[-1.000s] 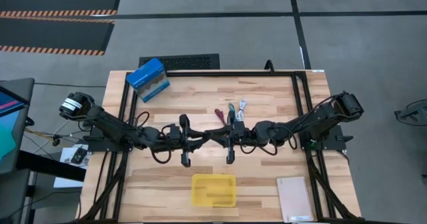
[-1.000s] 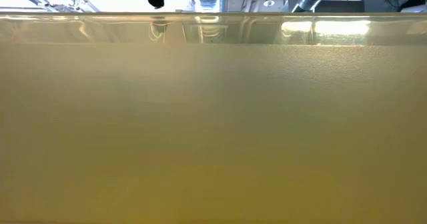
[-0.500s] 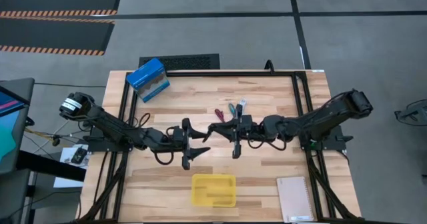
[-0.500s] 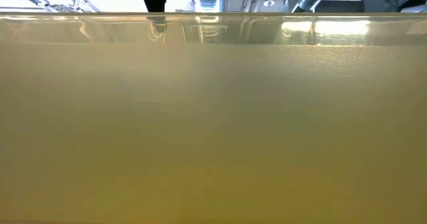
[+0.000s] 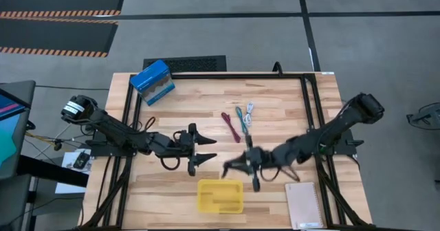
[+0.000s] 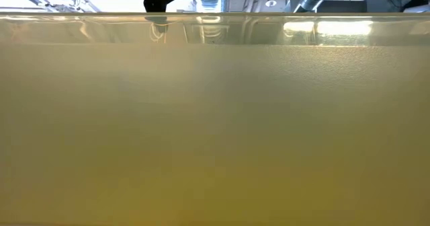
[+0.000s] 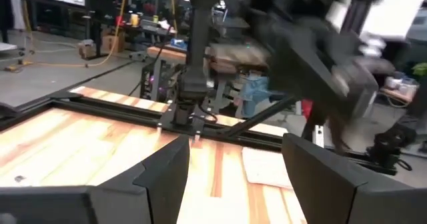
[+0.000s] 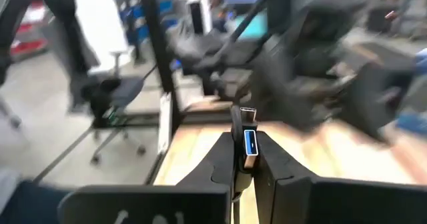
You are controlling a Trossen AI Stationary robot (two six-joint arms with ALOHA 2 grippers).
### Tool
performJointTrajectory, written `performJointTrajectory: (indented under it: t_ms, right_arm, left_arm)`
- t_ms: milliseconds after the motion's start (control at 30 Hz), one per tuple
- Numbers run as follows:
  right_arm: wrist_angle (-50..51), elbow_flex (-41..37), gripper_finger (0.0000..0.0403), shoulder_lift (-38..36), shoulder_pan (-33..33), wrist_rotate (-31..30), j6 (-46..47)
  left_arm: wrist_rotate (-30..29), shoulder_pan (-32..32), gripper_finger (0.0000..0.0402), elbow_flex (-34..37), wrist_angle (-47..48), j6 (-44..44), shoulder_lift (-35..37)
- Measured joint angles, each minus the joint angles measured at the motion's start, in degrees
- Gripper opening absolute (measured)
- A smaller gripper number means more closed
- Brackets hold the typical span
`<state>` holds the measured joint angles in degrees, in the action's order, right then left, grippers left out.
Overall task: Pick and place USB-C Cables
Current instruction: Put the black charger cable into the yellow bin
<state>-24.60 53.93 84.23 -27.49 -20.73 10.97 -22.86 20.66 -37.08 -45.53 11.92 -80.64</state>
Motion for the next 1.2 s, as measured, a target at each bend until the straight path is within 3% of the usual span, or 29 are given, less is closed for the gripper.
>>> performJointTrajectory:
  t_ms: [200,500,767,1200]
  right_arm:
    - [2.66,0.0,0.0029,6.57,-0.44,0.13,4.96]
    - [5.49,0.0,0.0033,12.9,0.2,14.39,14.88]
    - [6.38,-0.02,0.004,18.26,-0.32,16.41,17.77]
    - [9.34,0.0,0.0049,18.34,1.4,17.96,18.11]
  left_arm:
    - [-1.63,-0.06,0.0229,0.0,-0.22,0.0,0.0]
    - [-1.99,-0.06,0.0229,0.0,-0.11,1.48,0.0]
    - [-2.94,-0.06,0.0229,0.0,1.63,2.32,0.0]
    - [-3.08,-0.06,0.0229,0.0,2.6,2.32,0.0]
